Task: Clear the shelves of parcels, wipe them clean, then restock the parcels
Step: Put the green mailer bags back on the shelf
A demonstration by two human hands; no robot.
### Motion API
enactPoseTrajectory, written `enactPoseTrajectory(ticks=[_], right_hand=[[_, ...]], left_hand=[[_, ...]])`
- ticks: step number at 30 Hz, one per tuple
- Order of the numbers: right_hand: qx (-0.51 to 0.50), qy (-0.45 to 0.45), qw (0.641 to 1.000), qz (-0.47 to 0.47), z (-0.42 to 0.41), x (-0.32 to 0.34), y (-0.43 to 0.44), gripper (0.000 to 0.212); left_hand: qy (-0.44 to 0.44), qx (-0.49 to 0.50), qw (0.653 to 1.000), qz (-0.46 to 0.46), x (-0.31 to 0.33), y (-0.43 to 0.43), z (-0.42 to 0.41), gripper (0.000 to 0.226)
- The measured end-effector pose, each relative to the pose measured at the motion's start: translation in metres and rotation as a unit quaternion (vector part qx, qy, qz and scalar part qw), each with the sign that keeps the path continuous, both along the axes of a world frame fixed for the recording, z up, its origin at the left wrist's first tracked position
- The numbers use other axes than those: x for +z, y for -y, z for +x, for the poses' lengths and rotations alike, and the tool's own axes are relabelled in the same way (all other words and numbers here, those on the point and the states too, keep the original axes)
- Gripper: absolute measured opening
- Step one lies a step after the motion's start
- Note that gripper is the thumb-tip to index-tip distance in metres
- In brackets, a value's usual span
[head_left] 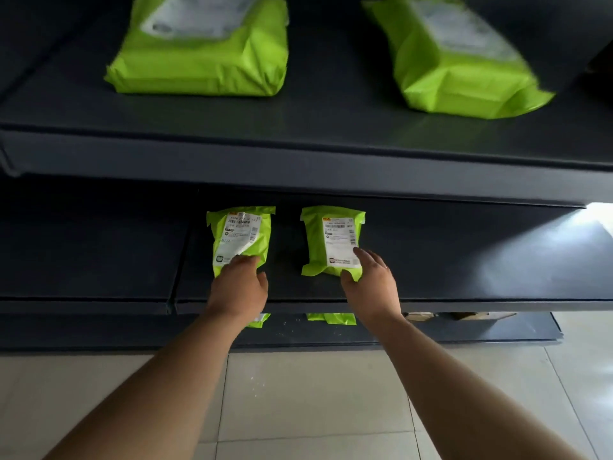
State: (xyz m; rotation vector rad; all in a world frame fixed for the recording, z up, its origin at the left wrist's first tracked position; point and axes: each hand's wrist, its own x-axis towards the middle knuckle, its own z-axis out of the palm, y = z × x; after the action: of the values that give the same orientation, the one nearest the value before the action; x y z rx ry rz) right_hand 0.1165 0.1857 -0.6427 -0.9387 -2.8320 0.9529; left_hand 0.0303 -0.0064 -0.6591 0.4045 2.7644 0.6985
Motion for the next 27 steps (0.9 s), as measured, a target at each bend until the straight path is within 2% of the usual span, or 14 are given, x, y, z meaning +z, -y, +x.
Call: enactPoseTrajectory(ticks=[3, 11, 22, 27], right_hand=[[-0.025, -0.023, 0.999, -0.017, 0.035, 0.042, 0.000, 0.048], [-0.119, -0.051, 0.991, -0.036, 0.131, 0.137, -0.022, 0.047], [-0.229, -0.118, 0.966, -0.002, 0.294, 0.271, -0.082, 0.040], [-0.276, -0.110, 0.955, 0.015, 0.387, 0.315, -0.124, 0.042]], left_hand=[[0.040, -0.020, 0.998, 0.047, 0.037, -0.010, 0.028, 0.036], [0.059, -0.089, 0.992, 0.064, 0.141, -0.048, 0.092, 0.029], [0.054, -0.228, 0.966, 0.106, 0.288, -0.167, 0.220, 0.033], [0.064, -0.279, 0.951, 0.120, 0.331, -0.233, 0.301, 0.035]])
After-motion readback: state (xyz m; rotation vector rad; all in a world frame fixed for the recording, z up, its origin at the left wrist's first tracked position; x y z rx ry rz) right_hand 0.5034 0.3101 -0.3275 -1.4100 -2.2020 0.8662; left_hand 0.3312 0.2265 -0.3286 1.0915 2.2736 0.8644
